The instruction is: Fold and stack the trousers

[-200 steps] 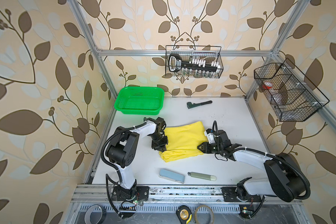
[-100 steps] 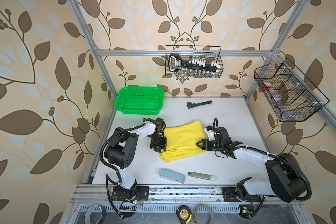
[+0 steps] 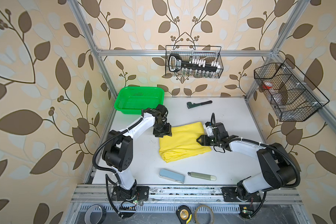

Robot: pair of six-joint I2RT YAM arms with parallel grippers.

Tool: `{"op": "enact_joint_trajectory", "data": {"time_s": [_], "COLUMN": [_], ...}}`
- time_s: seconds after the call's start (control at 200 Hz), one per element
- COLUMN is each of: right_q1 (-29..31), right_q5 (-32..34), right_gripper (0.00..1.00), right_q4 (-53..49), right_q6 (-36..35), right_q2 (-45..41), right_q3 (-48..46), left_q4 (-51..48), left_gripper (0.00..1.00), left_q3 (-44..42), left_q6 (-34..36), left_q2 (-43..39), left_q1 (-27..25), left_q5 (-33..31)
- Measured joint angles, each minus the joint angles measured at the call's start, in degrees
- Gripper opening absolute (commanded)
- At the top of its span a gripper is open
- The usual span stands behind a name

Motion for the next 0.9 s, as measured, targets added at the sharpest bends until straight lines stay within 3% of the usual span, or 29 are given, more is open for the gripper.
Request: {"op": "enact_joint_trajectory", "data": {"time_s": [0.255,0.405,0.535,0.665,0.9], "right_q1": [1.09,3.30,5.55,9.35,16.92], "right_q5": [0.63,0.70,0.48,-0.79,-3.23], "right_gripper": [0.58,0.57,0.58,0.58,0.59], "right_q4": [5.18,8.39,9.53,12.37,16.39], "right_q6": [2.08,5.33,7.67,10.23,12.11], "right_q2": [0.11,-0.42,-0.42,1.16,11.34], "right_q3": [-3.08,-5.01,-5.22,-5.16,3.65], "left_q4": [4.46,6.34,6.54,5.73,1.46], "left_gripper": [0.62,0.61,0.60,0.60,0.61], "left_q3": [-3.37,-8.37,-10.29,-11.34,-8.55], "left_q6": [-12.59,-16.81,-16.50,-13.42,-4.09], "left_q2": [5.11,5.16,4.26,3.48,5.29], "left_q1": [-9.11,-10.47,-8.07,-2.51,7.85], "left_q5": [-4.28,-7.85,-8.98,-10.71,-17.51]}}
